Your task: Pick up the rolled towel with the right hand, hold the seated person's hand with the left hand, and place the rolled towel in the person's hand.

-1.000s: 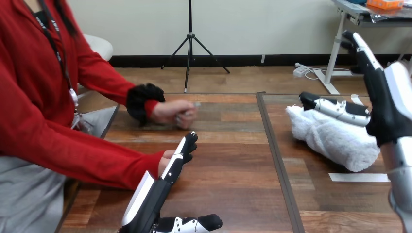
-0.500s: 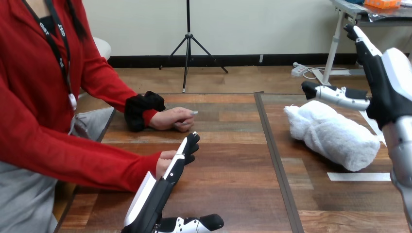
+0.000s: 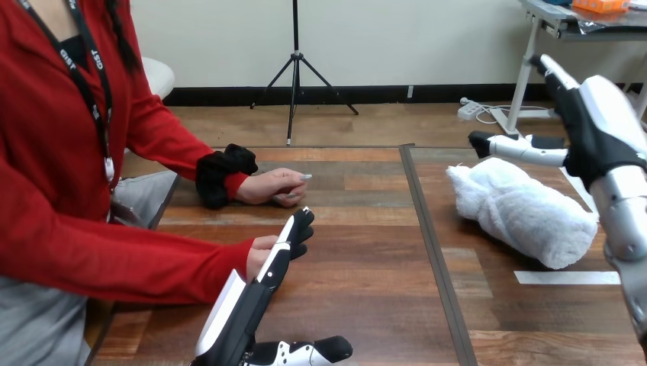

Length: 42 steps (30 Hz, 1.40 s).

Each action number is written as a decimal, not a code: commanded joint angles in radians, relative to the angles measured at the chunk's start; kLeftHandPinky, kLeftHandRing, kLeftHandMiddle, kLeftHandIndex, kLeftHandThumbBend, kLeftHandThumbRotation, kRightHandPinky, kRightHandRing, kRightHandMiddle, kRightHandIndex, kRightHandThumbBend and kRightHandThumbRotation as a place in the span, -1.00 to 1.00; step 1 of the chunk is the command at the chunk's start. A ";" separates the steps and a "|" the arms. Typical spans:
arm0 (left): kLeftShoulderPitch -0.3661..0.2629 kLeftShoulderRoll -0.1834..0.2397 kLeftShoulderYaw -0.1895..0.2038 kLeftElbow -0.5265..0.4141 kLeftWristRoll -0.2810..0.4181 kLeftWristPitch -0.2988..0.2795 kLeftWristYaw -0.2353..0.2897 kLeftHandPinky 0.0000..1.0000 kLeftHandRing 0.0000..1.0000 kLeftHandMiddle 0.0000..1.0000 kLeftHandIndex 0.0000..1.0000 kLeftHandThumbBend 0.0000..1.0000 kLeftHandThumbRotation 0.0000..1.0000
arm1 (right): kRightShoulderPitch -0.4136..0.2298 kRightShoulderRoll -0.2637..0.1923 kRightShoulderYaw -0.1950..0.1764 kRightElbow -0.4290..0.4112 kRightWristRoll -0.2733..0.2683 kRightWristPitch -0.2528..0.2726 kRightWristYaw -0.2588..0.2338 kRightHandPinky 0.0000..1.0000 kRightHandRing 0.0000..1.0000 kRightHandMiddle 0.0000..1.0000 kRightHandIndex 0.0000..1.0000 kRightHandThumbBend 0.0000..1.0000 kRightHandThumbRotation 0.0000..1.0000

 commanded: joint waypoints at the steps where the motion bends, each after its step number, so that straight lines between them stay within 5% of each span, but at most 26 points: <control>1: -0.048 -0.011 0.011 -0.014 0.011 -0.014 0.023 0.83 0.90 0.96 1.00 1.00 0.34 | -0.250 -0.041 0.072 0.214 -0.042 0.020 0.018 0.65 0.92 0.93 0.93 1.00 0.15; 19: -0.035 -0.012 0.013 -0.022 0.005 -0.032 0.023 0.84 0.91 0.96 1.00 1.00 0.34 | -0.424 -0.017 0.188 0.543 -0.106 0.044 0.032 0.62 0.92 0.93 0.93 1.00 0.18; 34: -0.018 -0.011 0.015 -0.045 0.006 -0.039 0.024 0.81 0.90 0.96 1.00 1.00 0.35 | -0.465 0.016 0.261 0.671 -0.143 0.115 0.023 0.75 0.92 0.93 0.95 1.00 0.30; 42: -0.004 -0.010 0.012 -0.059 -0.013 -0.048 0.014 0.80 0.90 0.95 1.00 1.00 0.32 | -0.468 0.040 0.312 0.715 -0.174 0.202 0.028 0.76 0.92 0.92 0.96 1.00 0.32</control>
